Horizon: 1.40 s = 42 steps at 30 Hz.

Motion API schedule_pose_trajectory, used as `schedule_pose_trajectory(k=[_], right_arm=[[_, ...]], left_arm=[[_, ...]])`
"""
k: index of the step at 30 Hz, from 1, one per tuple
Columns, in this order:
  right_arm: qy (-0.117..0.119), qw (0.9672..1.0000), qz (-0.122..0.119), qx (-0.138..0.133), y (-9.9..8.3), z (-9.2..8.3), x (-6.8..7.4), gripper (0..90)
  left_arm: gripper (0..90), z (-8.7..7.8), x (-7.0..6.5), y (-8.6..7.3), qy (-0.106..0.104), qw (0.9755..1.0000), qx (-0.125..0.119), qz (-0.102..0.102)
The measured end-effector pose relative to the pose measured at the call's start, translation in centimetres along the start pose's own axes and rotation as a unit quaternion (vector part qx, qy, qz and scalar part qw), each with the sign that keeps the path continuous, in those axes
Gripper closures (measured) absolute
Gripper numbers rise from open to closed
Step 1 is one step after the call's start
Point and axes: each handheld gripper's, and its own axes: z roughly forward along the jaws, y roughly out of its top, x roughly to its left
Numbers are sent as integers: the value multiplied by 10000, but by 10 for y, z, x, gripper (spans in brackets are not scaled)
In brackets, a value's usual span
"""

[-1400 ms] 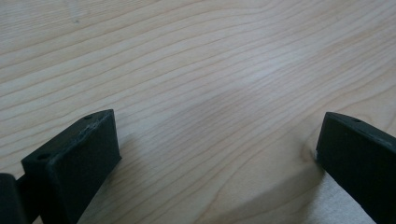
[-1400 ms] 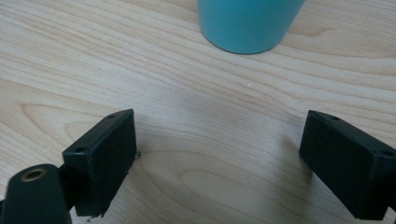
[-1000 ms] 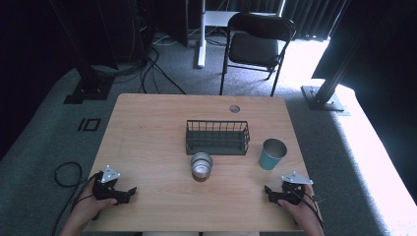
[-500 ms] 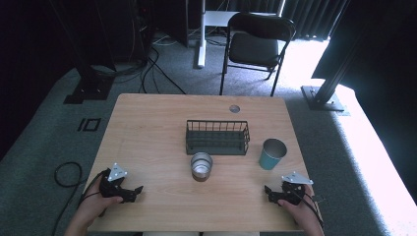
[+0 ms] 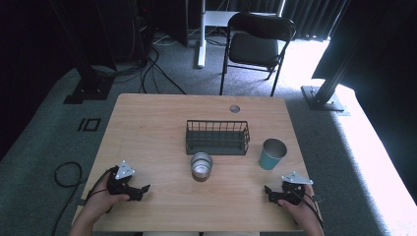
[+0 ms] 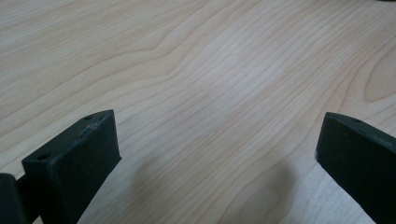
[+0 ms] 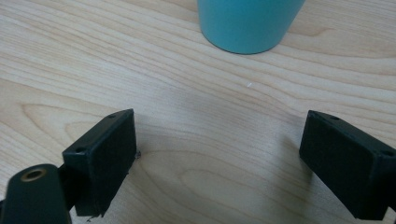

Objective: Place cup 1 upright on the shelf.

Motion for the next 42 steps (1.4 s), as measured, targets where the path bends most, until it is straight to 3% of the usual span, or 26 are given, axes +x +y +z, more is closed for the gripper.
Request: schedule_pose_trajectory(k=[3, 22, 42], right_arm=[[-1, 10000, -1, -1, 0, 0, 0, 104], [-2, 10000, 0, 1, 0, 0, 0, 104], [1, 10000, 8, 0, 0, 0, 0, 104]], left_arm=[[3, 1, -2, 3, -153, 9999, -57, -28], [3, 14, -20, 31, -297, 9989, -183, 318], [3, 32, -42, 58, -680, 9953, -366, 583]])
